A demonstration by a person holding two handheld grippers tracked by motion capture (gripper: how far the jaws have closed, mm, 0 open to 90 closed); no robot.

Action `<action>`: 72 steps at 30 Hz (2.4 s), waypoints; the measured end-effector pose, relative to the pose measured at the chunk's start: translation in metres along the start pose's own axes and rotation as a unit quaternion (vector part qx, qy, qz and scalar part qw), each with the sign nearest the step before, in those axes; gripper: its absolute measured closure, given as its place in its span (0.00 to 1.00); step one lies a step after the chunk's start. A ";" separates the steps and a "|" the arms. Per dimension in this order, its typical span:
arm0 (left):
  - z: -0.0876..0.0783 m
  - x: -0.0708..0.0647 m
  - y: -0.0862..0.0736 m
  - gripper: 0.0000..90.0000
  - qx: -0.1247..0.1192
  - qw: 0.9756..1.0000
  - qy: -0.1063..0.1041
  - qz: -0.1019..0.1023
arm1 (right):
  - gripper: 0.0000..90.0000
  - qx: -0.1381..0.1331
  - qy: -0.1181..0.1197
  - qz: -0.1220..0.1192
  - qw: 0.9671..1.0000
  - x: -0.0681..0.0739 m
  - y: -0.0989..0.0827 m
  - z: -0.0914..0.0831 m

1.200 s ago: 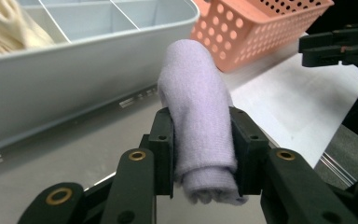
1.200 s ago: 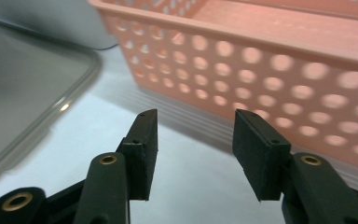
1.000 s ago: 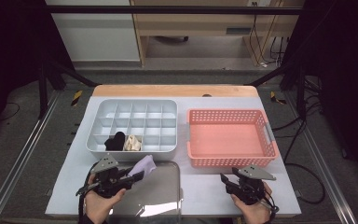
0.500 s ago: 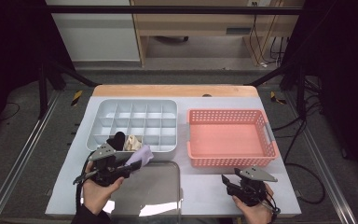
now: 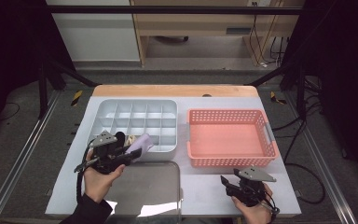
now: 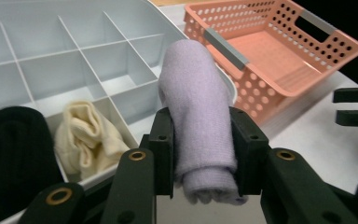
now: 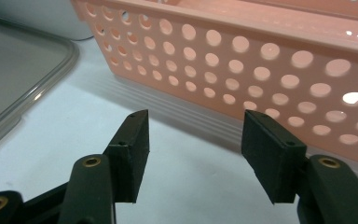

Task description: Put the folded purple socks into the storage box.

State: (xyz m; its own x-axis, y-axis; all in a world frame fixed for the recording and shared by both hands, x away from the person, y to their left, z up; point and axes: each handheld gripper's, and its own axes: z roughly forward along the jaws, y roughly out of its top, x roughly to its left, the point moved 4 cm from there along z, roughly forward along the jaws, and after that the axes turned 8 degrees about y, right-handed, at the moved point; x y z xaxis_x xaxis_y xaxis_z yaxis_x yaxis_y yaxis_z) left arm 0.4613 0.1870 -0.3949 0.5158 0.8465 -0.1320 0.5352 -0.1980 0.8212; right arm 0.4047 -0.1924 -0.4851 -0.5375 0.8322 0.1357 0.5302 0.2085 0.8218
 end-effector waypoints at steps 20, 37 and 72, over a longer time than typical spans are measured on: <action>0.041 0.017 0.017 0.72 0.043 0.998 0.044 0.001 | 0.46 0.005 0.003 -0.003 1.000 -0.001 -0.002 0.003; 0.076 0.017 0.007 0.72 0.108 0.993 0.042 0.023 | 0.46 0.008 0.007 0.008 1.000 -0.002 -0.003 0.005; 0.097 0.008 0.005 0.52 0.134 0.990 0.040 0.034 | 0.45 0.019 0.010 0.005 1.000 -0.003 -0.004 0.010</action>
State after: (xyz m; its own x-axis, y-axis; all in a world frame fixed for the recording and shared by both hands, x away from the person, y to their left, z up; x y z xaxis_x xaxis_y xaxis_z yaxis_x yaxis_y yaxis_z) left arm 0.5331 0.1447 -0.4458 0.5086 0.8605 -0.0284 0.6645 -0.3714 0.6484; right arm 0.4105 -0.1907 -0.4943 -0.5452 0.8239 0.1547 0.5596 0.2202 0.7990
